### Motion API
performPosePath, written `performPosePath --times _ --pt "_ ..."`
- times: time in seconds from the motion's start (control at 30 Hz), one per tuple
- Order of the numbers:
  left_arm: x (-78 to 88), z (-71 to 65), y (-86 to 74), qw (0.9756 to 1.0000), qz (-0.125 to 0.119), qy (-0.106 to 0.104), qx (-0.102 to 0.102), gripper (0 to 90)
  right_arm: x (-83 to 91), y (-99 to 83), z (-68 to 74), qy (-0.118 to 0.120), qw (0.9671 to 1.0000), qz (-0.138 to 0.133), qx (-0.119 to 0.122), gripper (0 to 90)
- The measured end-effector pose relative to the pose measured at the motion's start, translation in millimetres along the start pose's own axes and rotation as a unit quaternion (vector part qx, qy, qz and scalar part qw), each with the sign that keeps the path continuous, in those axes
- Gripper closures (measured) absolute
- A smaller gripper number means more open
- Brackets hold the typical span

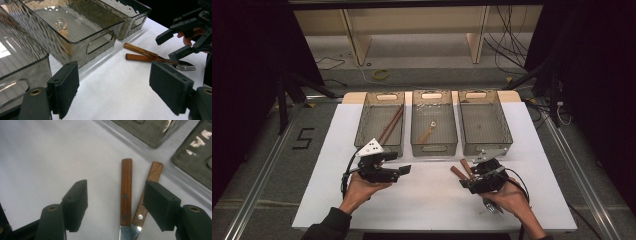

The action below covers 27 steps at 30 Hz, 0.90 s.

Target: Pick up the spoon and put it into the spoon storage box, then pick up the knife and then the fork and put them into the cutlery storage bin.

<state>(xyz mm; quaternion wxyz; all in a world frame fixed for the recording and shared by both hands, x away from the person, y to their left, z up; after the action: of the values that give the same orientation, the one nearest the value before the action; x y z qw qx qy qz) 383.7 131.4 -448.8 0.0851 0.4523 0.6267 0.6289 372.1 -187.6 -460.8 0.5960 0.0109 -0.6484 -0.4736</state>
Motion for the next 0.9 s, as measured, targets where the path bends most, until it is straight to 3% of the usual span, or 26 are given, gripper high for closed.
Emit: performPosePath --times 0.2,0.43,0.9 --pt "4.5 -3.2 -7.4 0.9999 -0.011 0.001 -0.012 21.5 -4.1 1.7 -0.5 0.003 0.9998 0.020 0.001 36.8" --pt "6.4 -5.5 -15.5 0.9999 -0.007 -0.002 -0.012 20.3 -7.9 2.7 -4.4 0.005 0.9993 0.038 -0.001 35.7" --pt "11.5 -6.9 -23.4 0.9998 -0.016 0.008 -0.013 20.1 -16.8 6.0 -5.8 0.008 0.9965 0.082 0.014 45.3"
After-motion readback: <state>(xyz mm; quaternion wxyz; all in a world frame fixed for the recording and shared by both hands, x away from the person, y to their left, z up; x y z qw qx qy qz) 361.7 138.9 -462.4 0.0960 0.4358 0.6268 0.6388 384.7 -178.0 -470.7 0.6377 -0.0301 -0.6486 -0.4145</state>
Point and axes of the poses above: each handheld gripper's, and its own axes: x roughly backward along the jaws, y roughly out of its top, z roughly to its left, the point moved 3 cm from there along -x, roughly forward along the jaws, and after that the axes turned 7 degrees about y, right-handed, at the moved point
